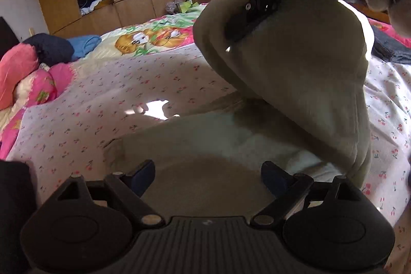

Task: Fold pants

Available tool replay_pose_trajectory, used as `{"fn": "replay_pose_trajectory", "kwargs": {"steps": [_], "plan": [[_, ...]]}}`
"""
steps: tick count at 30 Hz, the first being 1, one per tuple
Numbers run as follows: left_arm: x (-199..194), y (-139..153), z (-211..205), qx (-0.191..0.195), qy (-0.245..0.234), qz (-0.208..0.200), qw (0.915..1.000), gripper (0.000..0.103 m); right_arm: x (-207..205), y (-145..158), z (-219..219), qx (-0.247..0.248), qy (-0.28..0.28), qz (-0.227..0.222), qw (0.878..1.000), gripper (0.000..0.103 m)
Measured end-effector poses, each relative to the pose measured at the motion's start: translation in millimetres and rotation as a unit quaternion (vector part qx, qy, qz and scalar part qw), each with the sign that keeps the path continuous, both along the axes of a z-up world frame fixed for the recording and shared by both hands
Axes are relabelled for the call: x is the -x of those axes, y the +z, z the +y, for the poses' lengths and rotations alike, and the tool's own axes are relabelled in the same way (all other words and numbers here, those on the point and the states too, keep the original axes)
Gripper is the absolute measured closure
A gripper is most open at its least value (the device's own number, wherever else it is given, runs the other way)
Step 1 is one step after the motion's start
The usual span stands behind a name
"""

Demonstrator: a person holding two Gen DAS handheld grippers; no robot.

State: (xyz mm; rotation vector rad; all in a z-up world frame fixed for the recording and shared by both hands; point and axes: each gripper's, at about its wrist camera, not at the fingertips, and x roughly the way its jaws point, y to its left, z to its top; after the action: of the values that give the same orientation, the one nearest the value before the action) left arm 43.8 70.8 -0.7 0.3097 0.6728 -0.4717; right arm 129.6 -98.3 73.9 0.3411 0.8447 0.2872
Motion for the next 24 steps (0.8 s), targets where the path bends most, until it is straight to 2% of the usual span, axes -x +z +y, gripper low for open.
{"fn": "replay_pose_trajectory", "kwargs": {"steps": [4,8,9,10,13,15,20,22,24], "plan": [[11,0,51,0.075,0.041,0.049,0.9951,0.001,-14,-34,75,0.07,0.046,0.011,0.996,0.09],[30,2,68,0.107,0.055,0.05,0.9914,0.001,-15,-62,105,0.082,0.066,0.047,0.993,0.085],[35,3,70,0.119,0.053,0.051,0.9901,0.001,-14,-64,106,0.08,0.071,0.053,0.993,0.08],[38,4,72,0.132,0.052,0.053,0.9884,0.001,-12,-62,106,0.076,0.08,0.057,0.992,0.076],[42,11,72,0.179,0.04,0.068,0.9807,0.001,-8,-46,95,0.041,0.088,0.053,0.994,0.075],[43,16,68,0.193,0.033,0.067,0.9785,0.001,-10,-34,91,0.037,0.1,0.05,0.993,0.064],[44,23,61,0.211,0.041,0.068,0.9741,0.001,-16,-11,84,0.087,0.129,0.009,0.988,0.059],[40,19,58,0.214,0.057,0.08,0.972,0.001,-22,-9,86,0.117,0.14,-0.005,0.983,0.051],[35,14,56,0.21,0.071,0.1,0.97,0.001,-33,-13,88,0.138,0.156,-0.009,0.978,0.05]]}}
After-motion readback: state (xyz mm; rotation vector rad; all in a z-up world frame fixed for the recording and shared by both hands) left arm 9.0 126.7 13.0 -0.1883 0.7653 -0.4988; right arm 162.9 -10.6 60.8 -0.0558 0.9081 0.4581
